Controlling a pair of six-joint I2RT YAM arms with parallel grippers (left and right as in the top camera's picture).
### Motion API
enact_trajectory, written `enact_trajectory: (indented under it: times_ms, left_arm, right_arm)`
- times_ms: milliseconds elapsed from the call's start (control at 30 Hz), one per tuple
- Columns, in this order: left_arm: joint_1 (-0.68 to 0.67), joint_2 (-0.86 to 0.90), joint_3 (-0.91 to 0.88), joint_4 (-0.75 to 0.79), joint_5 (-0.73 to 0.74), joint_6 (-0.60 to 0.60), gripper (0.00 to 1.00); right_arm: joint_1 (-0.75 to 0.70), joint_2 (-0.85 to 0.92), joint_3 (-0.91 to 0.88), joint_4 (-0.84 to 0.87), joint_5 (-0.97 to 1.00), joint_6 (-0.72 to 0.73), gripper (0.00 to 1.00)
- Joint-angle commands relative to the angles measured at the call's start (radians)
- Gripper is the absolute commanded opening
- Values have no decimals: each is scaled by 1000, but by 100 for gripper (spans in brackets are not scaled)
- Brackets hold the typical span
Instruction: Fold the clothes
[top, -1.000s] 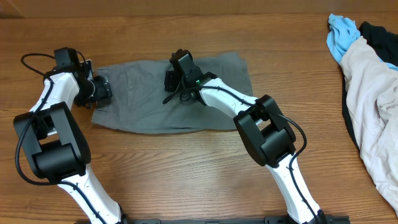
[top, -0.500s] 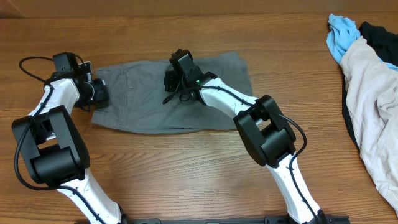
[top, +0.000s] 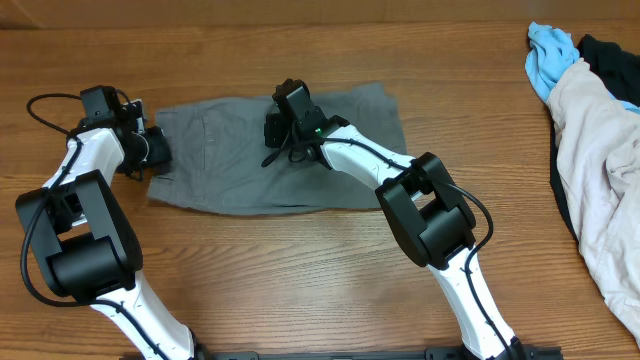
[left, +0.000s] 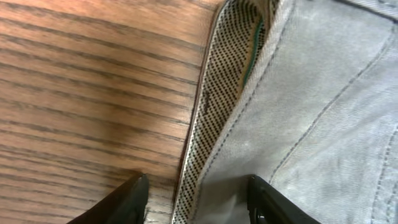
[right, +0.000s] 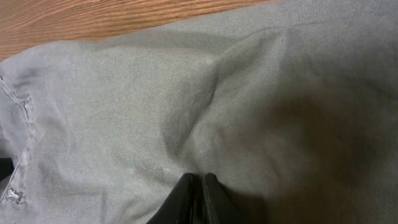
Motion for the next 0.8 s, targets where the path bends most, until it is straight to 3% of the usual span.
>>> enact_trajectory:
  times_ms: [0,367,767]
  left_arm:
    - [-9,71,-64,-27,83,-2,57]
    - [-13,71,-70,-27,55,-2,75]
    - [-68,79,-89,-11,-59,-4,77]
  right_arm:
    - [-1,38,-5,-23,2,0,10]
    - [-1,38,-5,-23,3,0,10]
    - [-1,38,-5,-26,3,0,10]
